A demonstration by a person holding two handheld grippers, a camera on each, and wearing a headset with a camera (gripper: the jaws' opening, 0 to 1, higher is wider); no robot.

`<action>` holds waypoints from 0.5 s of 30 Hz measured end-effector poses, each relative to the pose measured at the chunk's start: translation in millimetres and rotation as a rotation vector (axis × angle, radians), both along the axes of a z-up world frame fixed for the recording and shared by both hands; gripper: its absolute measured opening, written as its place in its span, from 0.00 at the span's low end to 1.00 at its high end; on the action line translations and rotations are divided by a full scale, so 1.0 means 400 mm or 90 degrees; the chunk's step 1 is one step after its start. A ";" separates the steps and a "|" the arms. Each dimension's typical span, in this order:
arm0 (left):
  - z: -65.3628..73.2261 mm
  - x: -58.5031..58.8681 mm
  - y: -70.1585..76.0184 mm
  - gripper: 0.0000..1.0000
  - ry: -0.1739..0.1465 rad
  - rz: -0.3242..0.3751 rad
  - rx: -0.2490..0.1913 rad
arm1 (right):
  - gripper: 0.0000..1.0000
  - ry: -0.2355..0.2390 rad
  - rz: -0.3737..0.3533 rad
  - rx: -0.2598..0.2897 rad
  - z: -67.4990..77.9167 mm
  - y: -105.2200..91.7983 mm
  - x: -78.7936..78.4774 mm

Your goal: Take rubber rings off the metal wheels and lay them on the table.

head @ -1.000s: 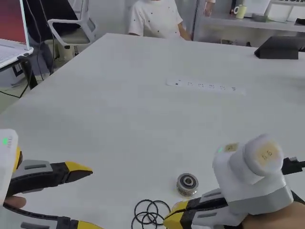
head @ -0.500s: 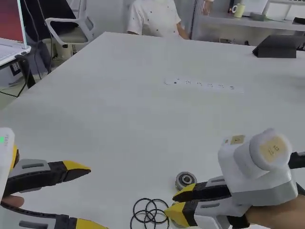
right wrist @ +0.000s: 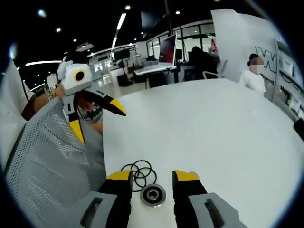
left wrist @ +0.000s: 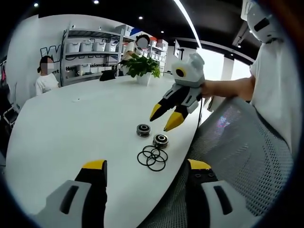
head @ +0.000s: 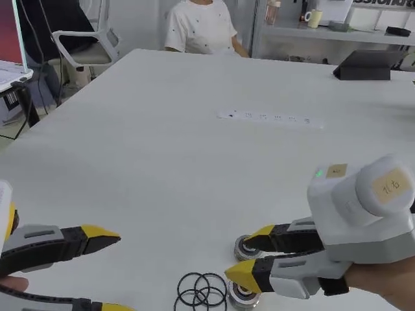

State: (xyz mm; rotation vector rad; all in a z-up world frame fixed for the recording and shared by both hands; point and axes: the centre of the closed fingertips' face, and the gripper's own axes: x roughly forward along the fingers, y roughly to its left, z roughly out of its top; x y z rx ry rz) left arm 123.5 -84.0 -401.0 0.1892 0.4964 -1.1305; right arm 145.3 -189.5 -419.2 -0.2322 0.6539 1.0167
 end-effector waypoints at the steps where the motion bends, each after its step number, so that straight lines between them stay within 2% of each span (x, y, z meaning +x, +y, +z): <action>1: 0.001 0.000 -0.001 0.64 0.000 0.000 -0.001 | 0.34 -0.001 0.001 0.001 0.004 0.001 -0.002; 4: 0.002 -0.001 -0.002 0.65 0.001 0.000 -0.006 | 0.42 -0.008 0.009 0.005 0.019 0.008 -0.008; 7: 0.002 -0.003 -0.003 0.66 0.004 -0.001 -0.008 | 0.45 -0.022 0.019 0.007 0.039 0.010 -0.009; 9: 0.002 -0.004 -0.004 0.68 0.006 -0.001 -0.009 | 0.49 -0.018 0.025 0.006 0.051 0.005 -0.014; 13: 0.004 -0.004 -0.005 0.69 0.007 -0.001 -0.011 | 0.62 -0.030 0.023 0.030 0.086 -0.007 -0.022; 15: 0.003 -0.004 -0.005 0.70 0.010 -0.001 -0.012 | 0.69 -0.033 0.018 0.028 0.085 -0.021 -0.025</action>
